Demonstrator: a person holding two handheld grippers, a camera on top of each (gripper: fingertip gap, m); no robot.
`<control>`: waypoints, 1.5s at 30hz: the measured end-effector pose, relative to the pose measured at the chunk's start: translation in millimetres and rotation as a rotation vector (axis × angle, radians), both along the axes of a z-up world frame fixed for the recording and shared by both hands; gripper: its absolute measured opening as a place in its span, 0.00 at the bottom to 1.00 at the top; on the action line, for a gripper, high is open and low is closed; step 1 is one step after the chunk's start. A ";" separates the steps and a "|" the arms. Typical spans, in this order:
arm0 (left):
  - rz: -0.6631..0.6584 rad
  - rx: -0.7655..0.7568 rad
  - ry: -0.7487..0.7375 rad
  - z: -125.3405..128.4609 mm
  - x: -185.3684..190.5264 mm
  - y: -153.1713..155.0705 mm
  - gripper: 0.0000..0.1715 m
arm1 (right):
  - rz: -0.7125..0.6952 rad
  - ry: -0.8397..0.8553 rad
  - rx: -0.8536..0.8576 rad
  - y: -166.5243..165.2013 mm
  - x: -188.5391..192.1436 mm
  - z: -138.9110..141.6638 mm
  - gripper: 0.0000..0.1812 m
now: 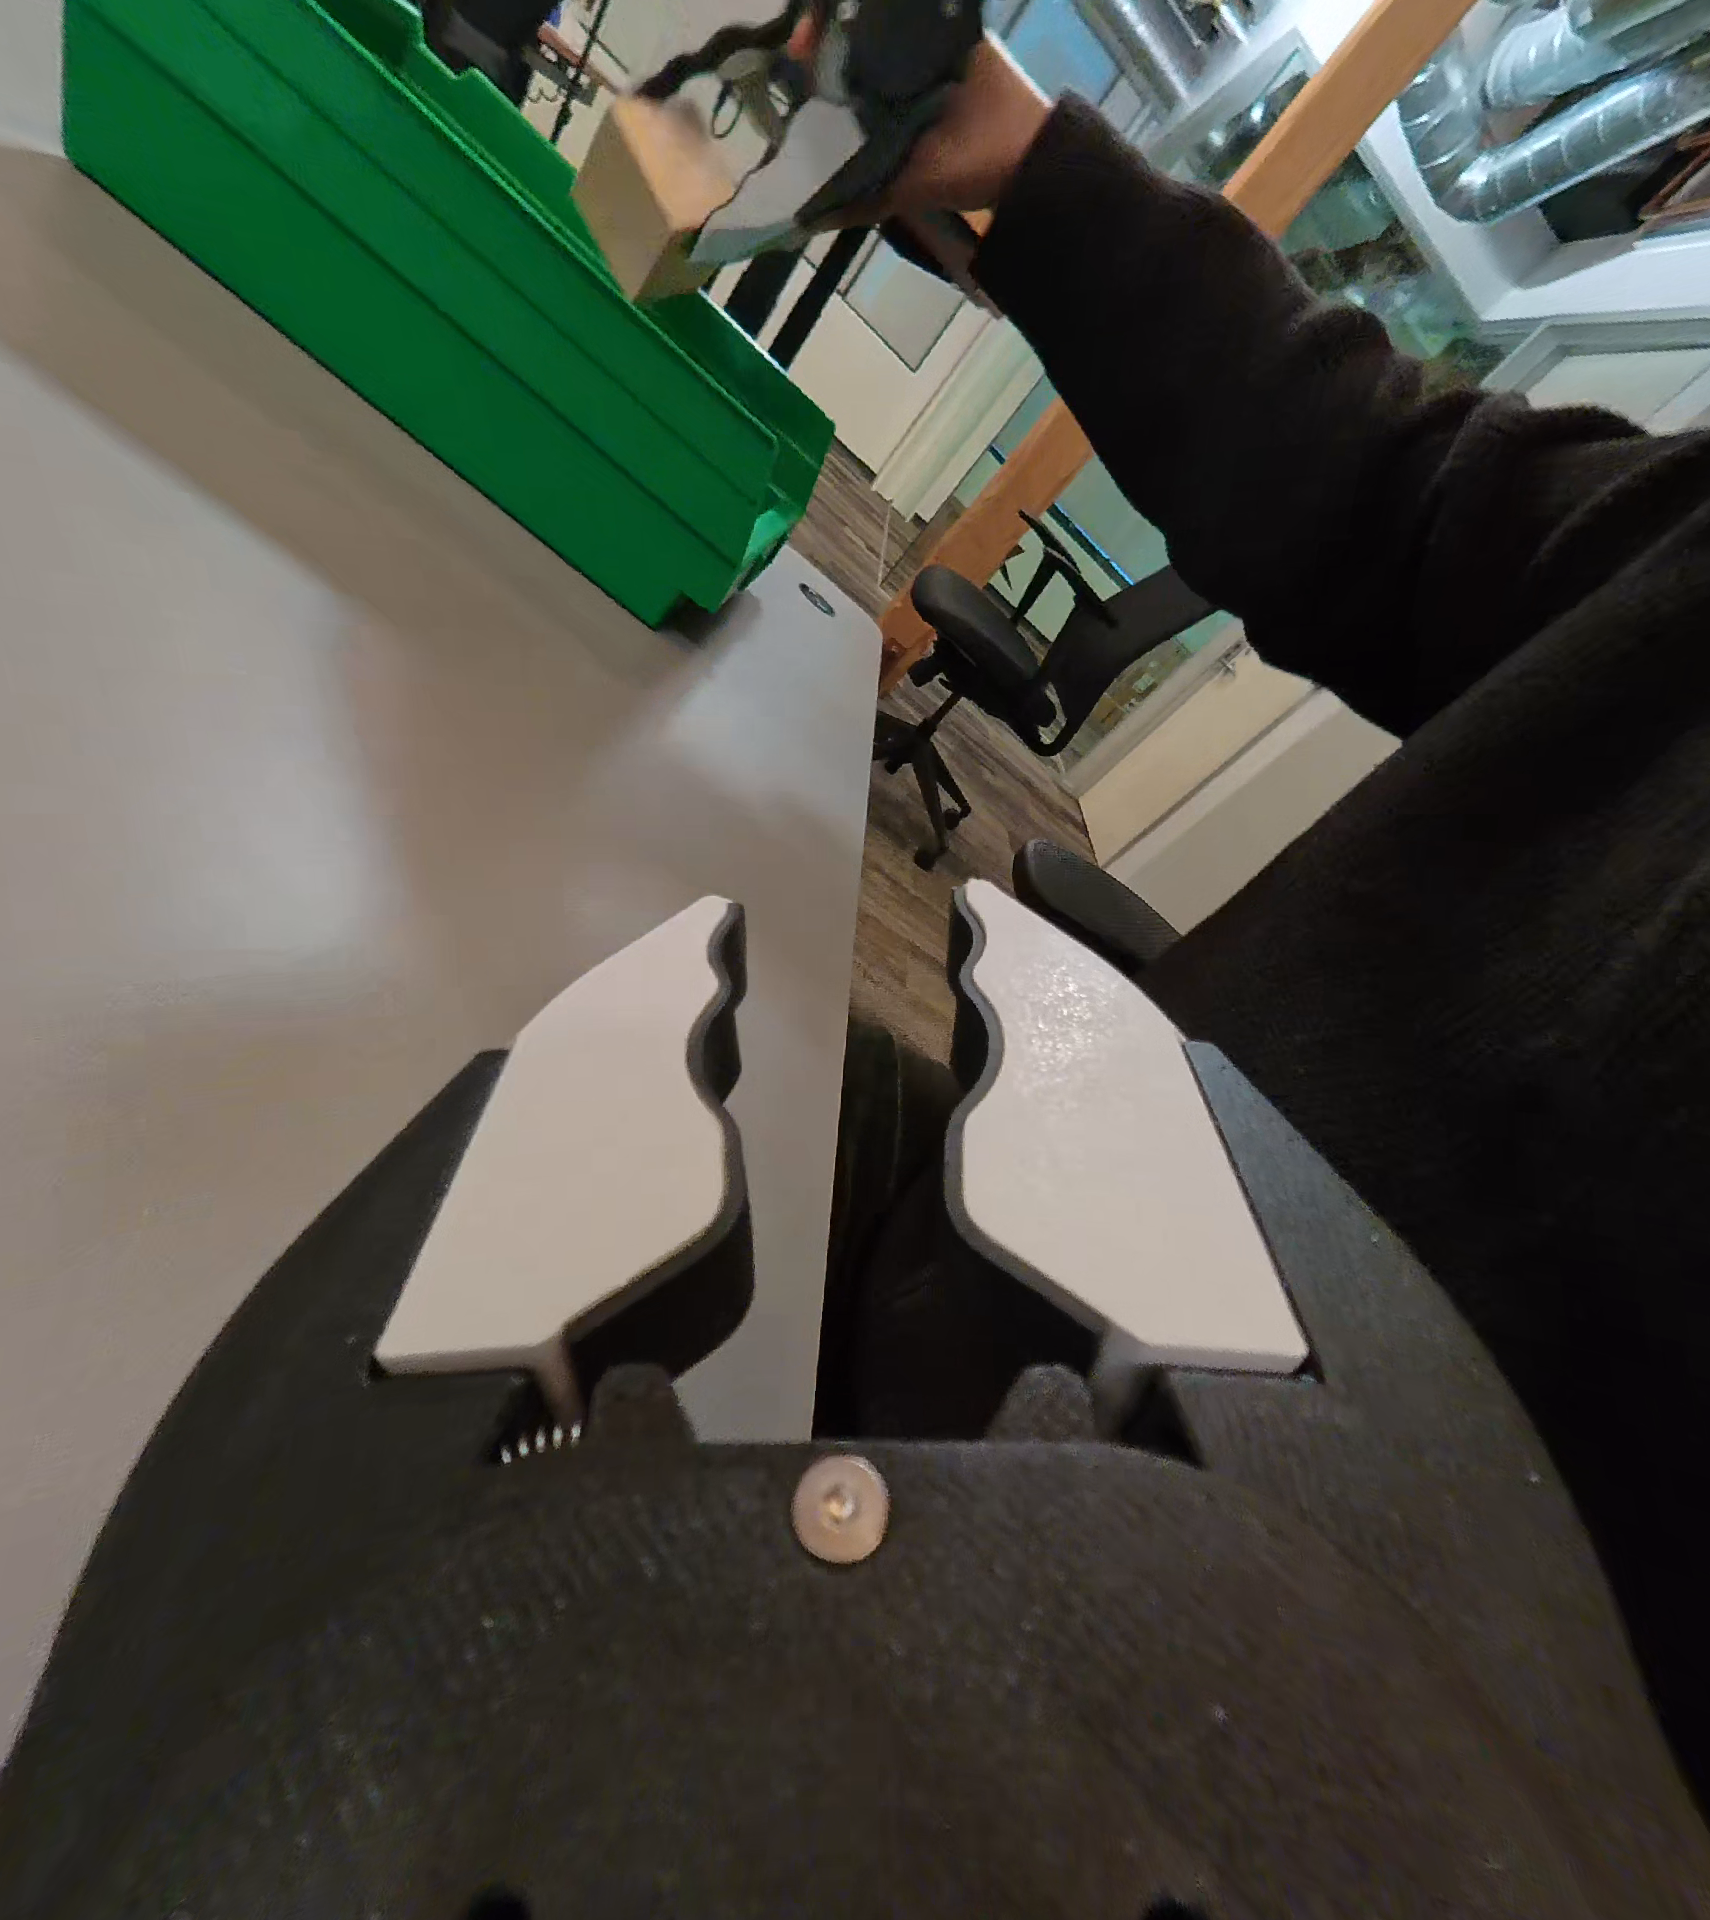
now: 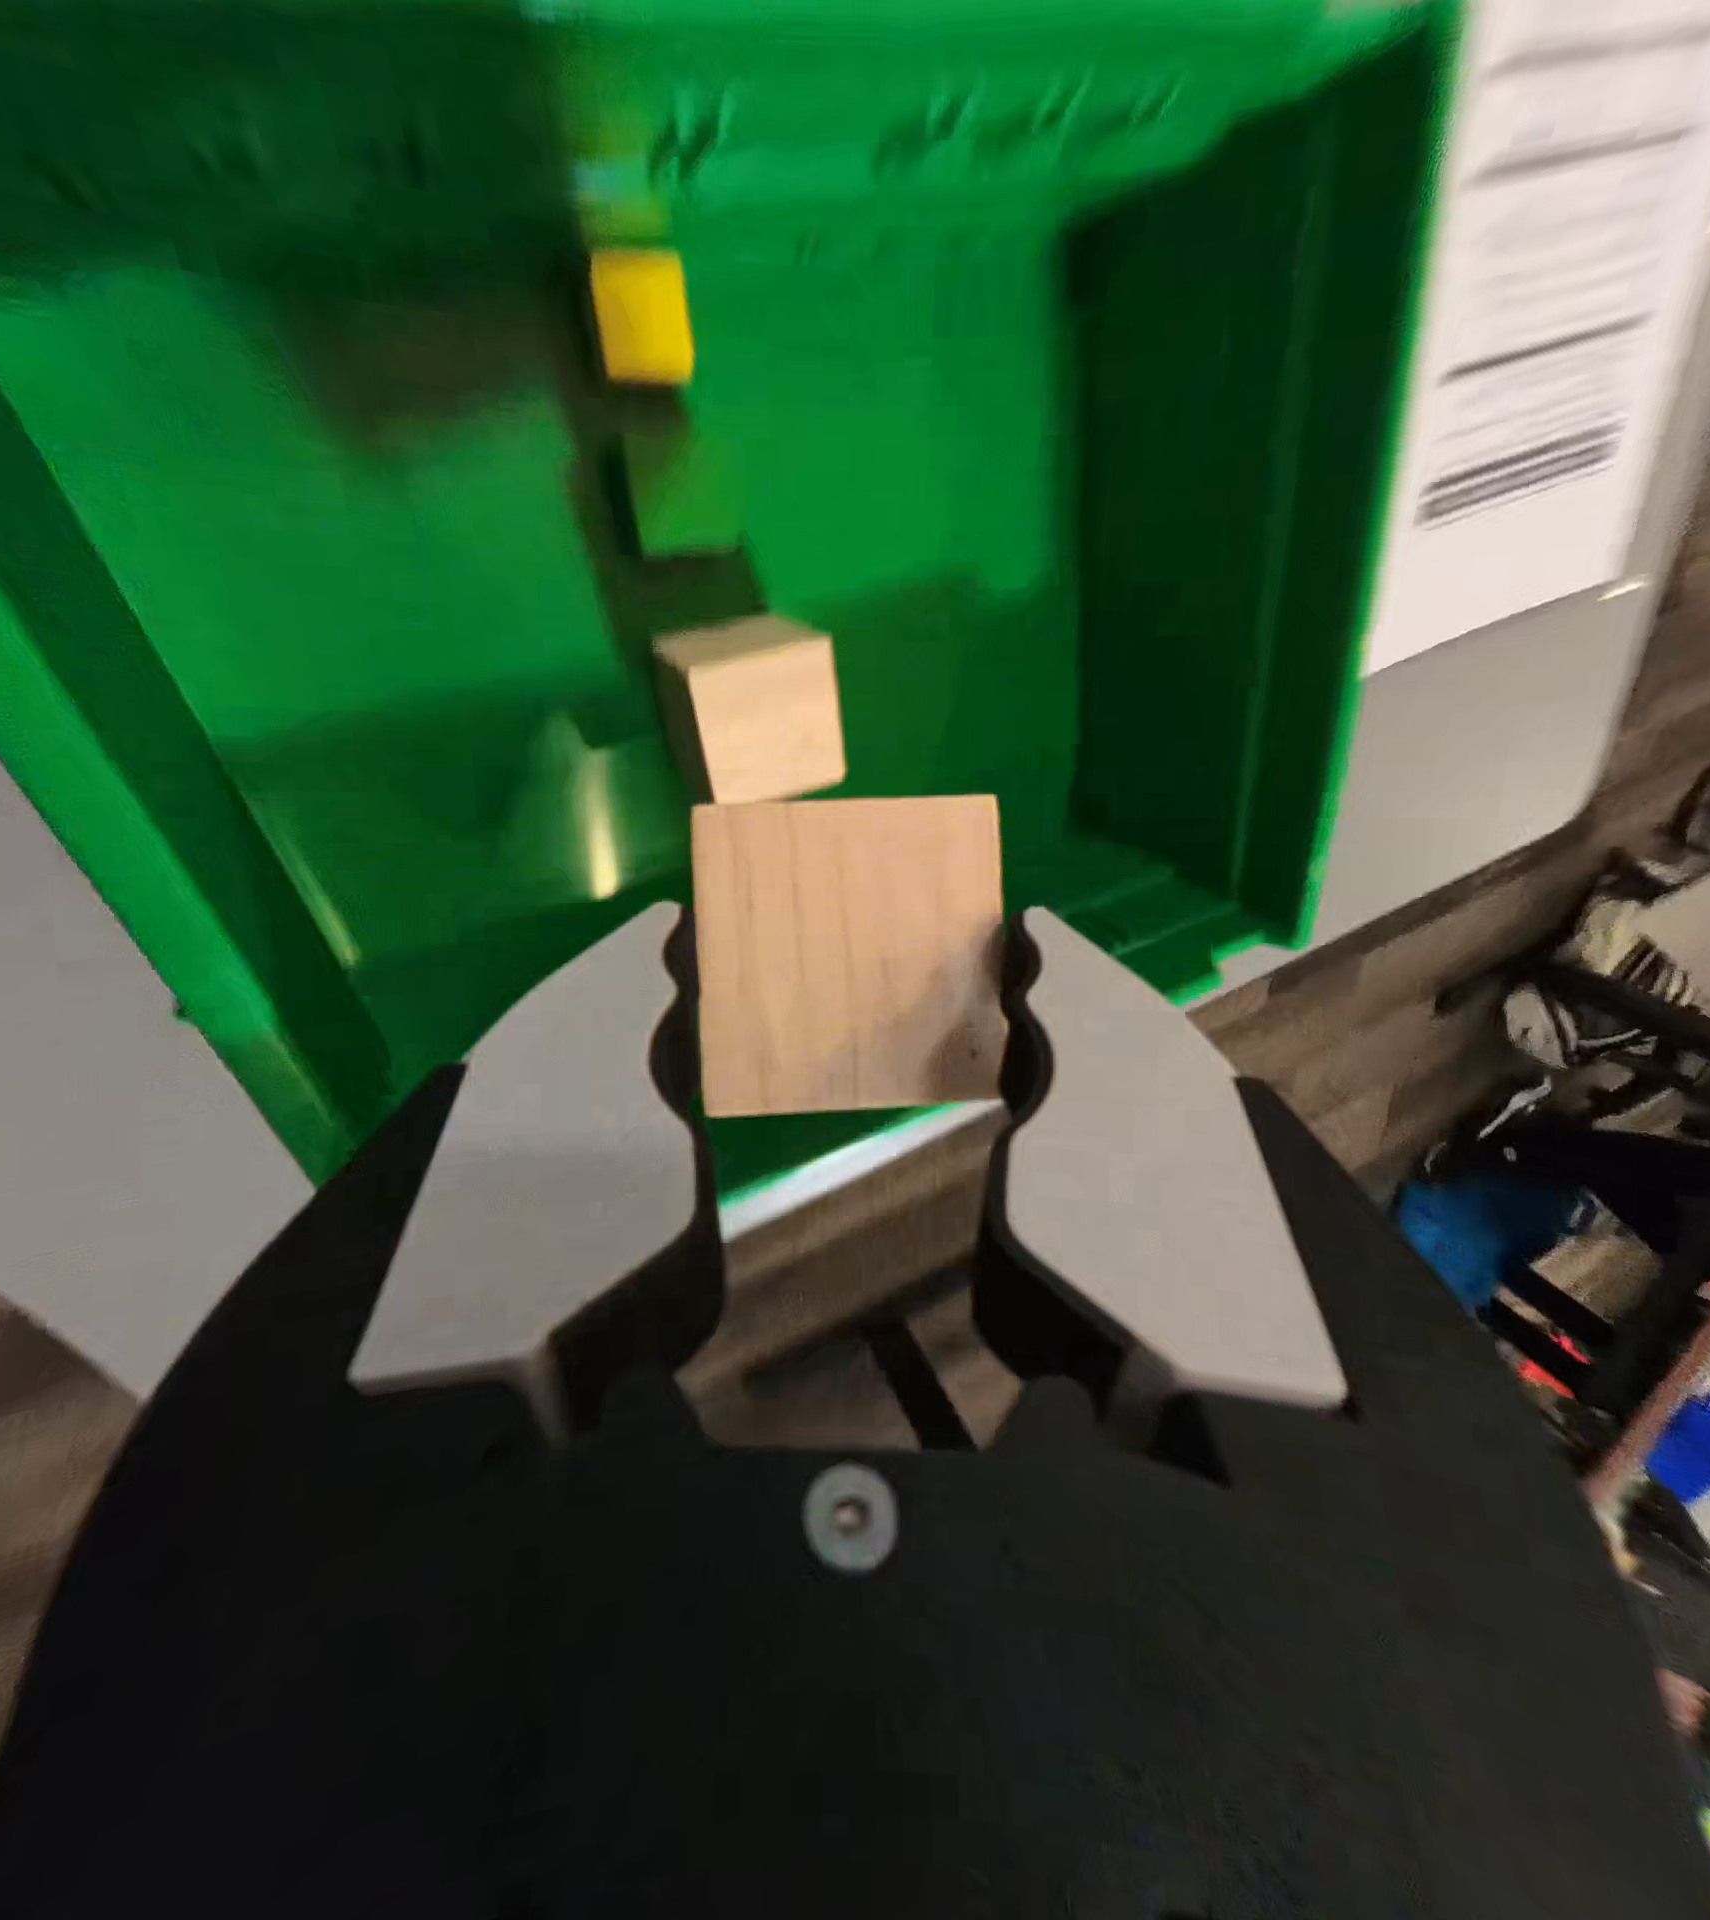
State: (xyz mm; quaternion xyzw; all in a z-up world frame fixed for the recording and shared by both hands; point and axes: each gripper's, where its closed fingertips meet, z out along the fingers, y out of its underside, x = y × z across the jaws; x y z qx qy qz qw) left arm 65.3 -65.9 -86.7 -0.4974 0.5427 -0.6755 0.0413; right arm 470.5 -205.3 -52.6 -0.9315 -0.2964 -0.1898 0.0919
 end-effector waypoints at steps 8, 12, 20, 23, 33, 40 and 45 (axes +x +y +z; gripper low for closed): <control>-0.034 0.060 -0.014 -5.0 -1.5 -6.3 0.22 | 0.081 -0.021 -0.247 -2.5 21.5 -47.9 0.32; -0.069 0.092 -0.015 -9.8 -3.2 -11.7 0.22 | 0.103 -0.031 -0.260 -7.6 26.3 -64.4 0.32; -0.072 0.022 0.009 -9.9 0.0 -9.8 0.23 | 0.109 -0.022 -0.302 -12.5 32.0 -81.6 0.32; -0.064 0.009 0.015 -9.9 1.2 -7.4 0.23 | 0.072 -0.037 -0.336 -15.9 39.1 -82.8 0.32; -0.064 -0.011 0.030 -11.2 2.0 -6.9 0.23 | 0.070 -0.112 -0.382 -22.0 46.0 -84.6 0.34; -0.048 -0.026 0.027 -7.7 1.5 -3.4 0.22 | 0.057 -0.110 -0.425 -22.7 47.3 -85.5 0.30; -0.058 -0.027 0.034 -9.1 1.4 -5.1 0.22 | 0.061 -0.105 -0.440 -26.6 43.1 -83.6 0.29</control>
